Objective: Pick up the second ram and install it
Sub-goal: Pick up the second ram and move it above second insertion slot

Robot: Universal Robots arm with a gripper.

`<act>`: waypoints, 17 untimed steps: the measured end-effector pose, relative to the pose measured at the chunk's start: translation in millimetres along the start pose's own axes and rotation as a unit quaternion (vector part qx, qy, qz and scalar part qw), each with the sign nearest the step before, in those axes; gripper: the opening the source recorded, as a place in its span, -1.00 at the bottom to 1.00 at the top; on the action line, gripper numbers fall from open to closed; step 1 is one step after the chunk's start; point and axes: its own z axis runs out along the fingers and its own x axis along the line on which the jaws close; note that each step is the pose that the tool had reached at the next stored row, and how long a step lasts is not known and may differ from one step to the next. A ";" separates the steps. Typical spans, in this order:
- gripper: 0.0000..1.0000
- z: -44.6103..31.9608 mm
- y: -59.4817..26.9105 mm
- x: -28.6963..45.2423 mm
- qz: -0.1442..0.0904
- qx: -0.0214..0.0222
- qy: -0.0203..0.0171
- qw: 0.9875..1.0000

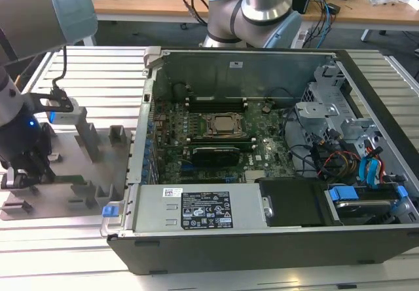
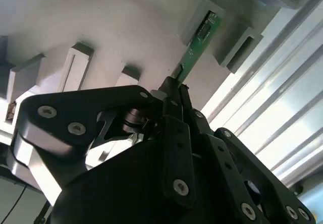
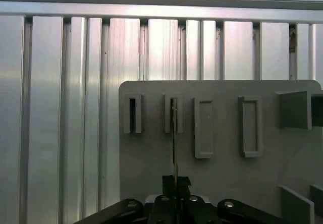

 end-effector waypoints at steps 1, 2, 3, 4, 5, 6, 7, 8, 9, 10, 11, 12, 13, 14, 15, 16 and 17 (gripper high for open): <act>-0.73 -10.7 0.3 -0.2 0.000 0.000 0.000 1.000; -0.73 -22.1 0.6 -0.4 0.000 0.000 0.000 1.000; -0.73 -32.9 0.9 -0.6 0.000 0.000 0.000 1.000; -0.73 -43.5 1.2 -0.7 0.000 0.000 0.000 1.000; -0.73 -55.3 1.5 -0.9 0.000 0.000 0.000 1.000; -0.73 -61.5 1.7 -1.0 0.000 0.000 0.000 1.000; -0.73 -66.0 1.8 -1.1 0.000 0.000 0.000 1.000; -0.73 -73.6 2.0 -1.2 0.000 0.000 0.000 1.000; -0.73 -81.8 2.2 -1.4 0.000 0.000 0.000 1.000; -0.73 -89.9 2.5 -1.5 0.000 0.000 0.000 1.000; -0.73 -97.4 2.7 -1.6 0.000 0.000 0.000 1.000; -0.73 -102.5 2.8 -1.7 0.000 0.000 0.000 1.000; -0.73 -108.5 3.0 -1.8 0.000 0.000 0.000 1.000; -0.73 -116.9 3.2 -1.9 0.000 0.000 0.000 1.000; -0.73 -122.6 3.4 -2.0 0.000 0.000 0.000 1.000; -0.73 -130.0 3.6 -2.2 0.000 0.000 0.000 1.000; -0.73 -135.7 3.7 -2.3 0.000 0.000 0.000 1.000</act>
